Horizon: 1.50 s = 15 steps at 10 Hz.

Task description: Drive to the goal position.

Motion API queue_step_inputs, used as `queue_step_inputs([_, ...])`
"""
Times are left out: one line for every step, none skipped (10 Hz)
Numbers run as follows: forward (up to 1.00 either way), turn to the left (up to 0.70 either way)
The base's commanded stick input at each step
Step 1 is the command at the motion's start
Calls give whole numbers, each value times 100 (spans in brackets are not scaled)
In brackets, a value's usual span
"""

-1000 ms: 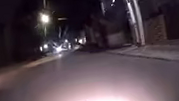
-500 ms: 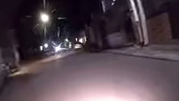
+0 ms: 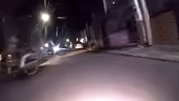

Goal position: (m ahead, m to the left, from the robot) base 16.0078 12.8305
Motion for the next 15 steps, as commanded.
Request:
queue_step_inputs([60,0])
queue_step_inputs([60,0])
queue_step_inputs([60,0])
queue_step_inputs([60,0])
queue_step_inputs([60,0])
queue_step_inputs([60,0])
queue_step_inputs([60,0])
queue_step_inputs([60,0])
queue_step_inputs([60,0])
queue_step_inputs([60,0])
queue_step_inputs([60,0])
queue_step_inputs([60,0])
queue_step_inputs([60,0])
queue_step_inputs([60,0])
queue_step_inputs([60,0])
